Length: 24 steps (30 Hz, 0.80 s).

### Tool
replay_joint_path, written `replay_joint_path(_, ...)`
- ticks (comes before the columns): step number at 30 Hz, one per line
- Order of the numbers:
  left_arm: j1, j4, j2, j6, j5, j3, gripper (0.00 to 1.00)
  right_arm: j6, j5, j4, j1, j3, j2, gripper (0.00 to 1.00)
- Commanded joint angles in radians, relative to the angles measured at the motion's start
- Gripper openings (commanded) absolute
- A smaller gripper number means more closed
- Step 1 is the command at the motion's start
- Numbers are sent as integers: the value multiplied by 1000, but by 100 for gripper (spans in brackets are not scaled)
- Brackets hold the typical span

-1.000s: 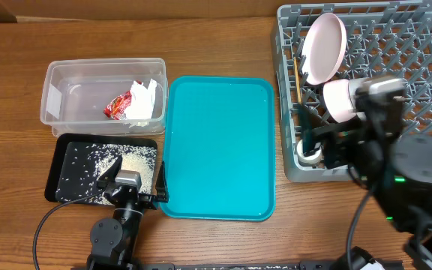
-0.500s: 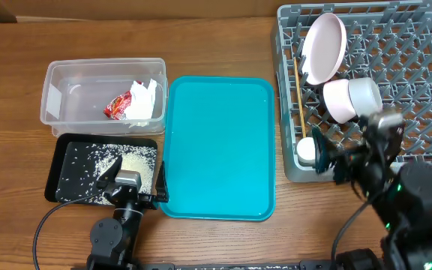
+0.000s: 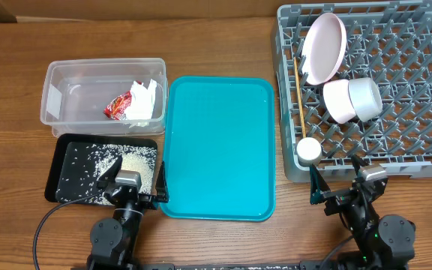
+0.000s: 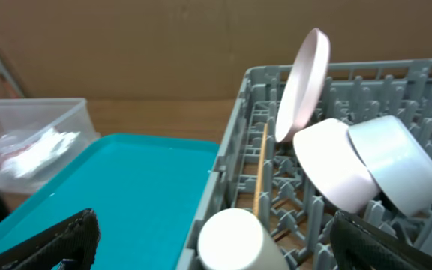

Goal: Sort waste into correct bins and load items into the dishwasher

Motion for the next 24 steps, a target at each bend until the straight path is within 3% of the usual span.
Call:
replay_joint_path(1,10,3,-10,19,-6,-7,100,4,-14,67,-32,-74,-18,100)
replay_joint_path(8,10,3,-10,19,-6,-7,100,3,-22,376,-32,-238,-18,100)
replay_joint_path(24,10,3,-10,19,-6,-7,100,3,-19,364,-32,-237,-18,100)
